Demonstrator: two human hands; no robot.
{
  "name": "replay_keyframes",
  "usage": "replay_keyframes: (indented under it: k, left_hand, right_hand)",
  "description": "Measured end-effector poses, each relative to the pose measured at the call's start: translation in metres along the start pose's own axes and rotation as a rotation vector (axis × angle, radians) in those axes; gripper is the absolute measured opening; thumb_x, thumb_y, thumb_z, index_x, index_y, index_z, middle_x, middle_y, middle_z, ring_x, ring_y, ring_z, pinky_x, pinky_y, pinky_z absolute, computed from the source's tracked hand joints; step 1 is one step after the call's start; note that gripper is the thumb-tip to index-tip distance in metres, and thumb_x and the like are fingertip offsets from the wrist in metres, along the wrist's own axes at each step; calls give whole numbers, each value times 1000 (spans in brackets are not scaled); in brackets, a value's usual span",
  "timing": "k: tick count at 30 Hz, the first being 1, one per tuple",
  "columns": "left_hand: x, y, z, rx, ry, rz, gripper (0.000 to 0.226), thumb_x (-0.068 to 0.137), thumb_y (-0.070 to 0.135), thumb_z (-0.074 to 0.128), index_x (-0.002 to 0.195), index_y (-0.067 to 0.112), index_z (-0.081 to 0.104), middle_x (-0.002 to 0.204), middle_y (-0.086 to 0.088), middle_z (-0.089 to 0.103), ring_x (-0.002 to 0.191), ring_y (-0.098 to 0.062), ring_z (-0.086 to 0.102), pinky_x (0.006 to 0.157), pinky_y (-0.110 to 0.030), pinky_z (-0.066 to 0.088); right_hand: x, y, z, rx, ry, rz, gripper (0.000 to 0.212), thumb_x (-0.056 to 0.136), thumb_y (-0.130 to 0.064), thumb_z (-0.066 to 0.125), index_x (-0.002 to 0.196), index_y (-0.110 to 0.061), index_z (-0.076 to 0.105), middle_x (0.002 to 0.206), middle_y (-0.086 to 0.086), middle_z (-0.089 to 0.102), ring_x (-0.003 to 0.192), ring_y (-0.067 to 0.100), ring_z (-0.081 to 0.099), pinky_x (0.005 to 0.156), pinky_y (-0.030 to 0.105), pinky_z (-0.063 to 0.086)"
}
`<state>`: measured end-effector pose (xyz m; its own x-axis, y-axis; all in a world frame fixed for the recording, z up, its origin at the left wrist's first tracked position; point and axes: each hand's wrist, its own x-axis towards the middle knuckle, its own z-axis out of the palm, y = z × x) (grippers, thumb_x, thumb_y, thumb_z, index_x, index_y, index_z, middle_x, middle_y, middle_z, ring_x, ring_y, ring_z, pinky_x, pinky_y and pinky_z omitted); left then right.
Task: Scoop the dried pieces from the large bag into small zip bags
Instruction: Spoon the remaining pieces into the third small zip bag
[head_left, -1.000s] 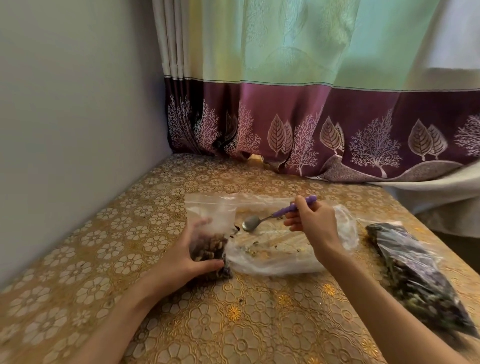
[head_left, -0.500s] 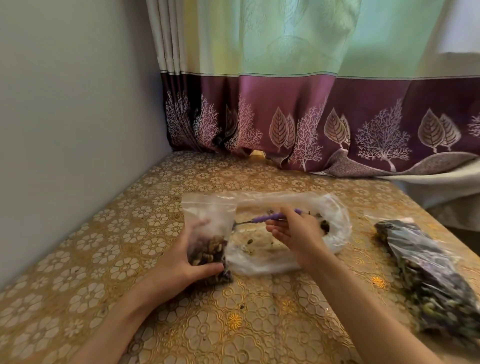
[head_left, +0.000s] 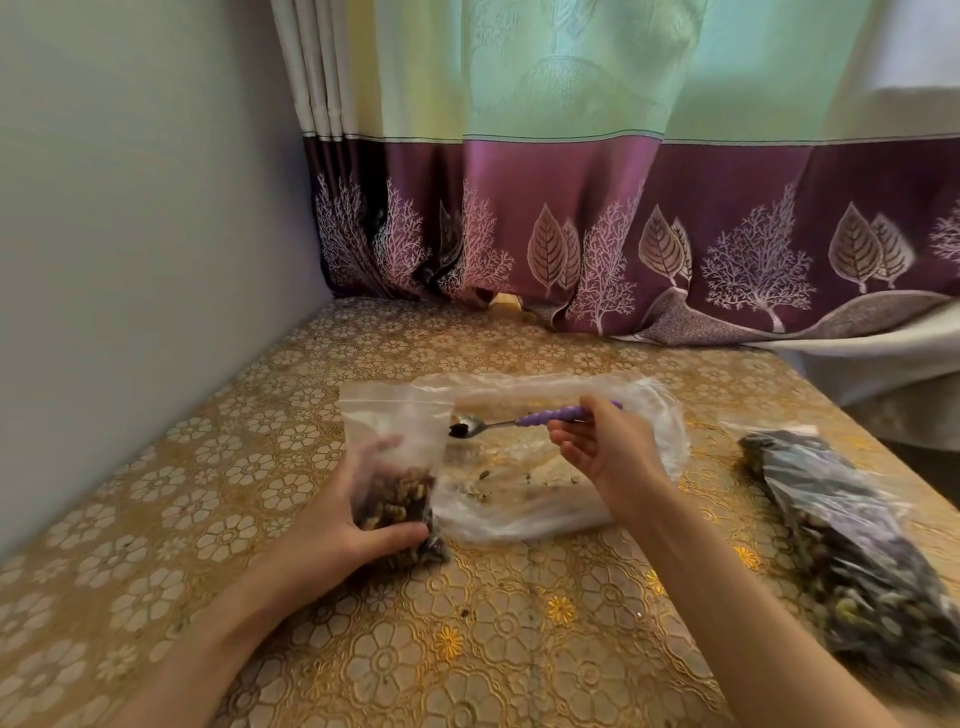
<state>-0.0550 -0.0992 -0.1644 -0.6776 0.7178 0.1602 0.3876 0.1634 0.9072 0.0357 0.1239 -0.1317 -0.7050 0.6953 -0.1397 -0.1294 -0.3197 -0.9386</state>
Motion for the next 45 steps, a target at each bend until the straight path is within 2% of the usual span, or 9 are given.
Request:
replay_keyframes:
  k: [9,13,17,23,26,29,33,38,45]
  left_hand:
    - [0,2,1,26,-2,-29,75,62,27,75,125,39,36,100,19,63,88,22,55,64,0,44]
    - [-2,4,1,4,-25,-26,74,63,26,74,124,38,35,95,43,59,88,22,55,65,0,44]
    - [-3,3,1,-24,-17,-31,77,62,25,76,127,37,35,97,33,64,91,19,56,67,-2,45]
    - [-2,3,0,10,8,-46,74,57,35,76,120,47,39,106,23,56,89,12,60,66,-8,48]
    - [-2,3,-1,33,-5,-30,73,58,35,76,119,47,38,108,19,60,92,11,60,66,-8,49]
    - [-3,3,-6,43,-5,-26,73,59,33,76,121,44,40,107,14,63,95,12,58,67,-6,48]
    - [-3,3,-20,-43,66,-35,69,57,26,77,116,44,47,102,15,66,90,2,64,66,-17,54]
    - [-3,3,-27,-35,101,-40,66,56,25,75,114,43,46,92,29,66,84,8,63,65,-11,50]
    - [-2,-3,-26,-9,91,-71,65,59,31,74,116,44,45,96,25,65,85,11,61,63,-5,47]
  right_hand:
    - [-17,-37,4,130,-54,-208,28,95,-15,48,72,-5,61,63,8,66,49,11,57,45,17,45]
    - [-29,-44,13,105,-219,-273,29,97,-17,47,78,-2,62,65,8,68,53,11,58,47,17,47]
    - [-36,-41,19,-3,-372,-347,24,96,-12,45,84,1,62,66,6,69,54,13,58,47,19,45]
    - [-35,-40,18,18,-425,-363,23,91,-6,46,80,-2,66,73,11,70,56,15,57,47,20,44]
    - [-32,-39,16,83,-367,-361,25,95,-13,45,80,-3,61,80,16,72,57,14,55,48,19,44]
    - [-25,-36,10,114,-169,-371,30,98,-19,44,77,-5,60,69,8,70,52,12,53,45,18,42]
    - [-17,-27,1,-200,-1,-550,33,97,-14,45,68,-8,58,50,-5,63,45,7,50,41,17,39]
    - [-7,-19,-7,-547,108,-687,44,94,-15,49,51,-21,57,46,-10,62,51,27,52,54,43,45]
    - [-1,-14,-9,-529,12,-535,39,92,-8,45,56,-9,61,48,-4,65,41,2,49,39,16,39]
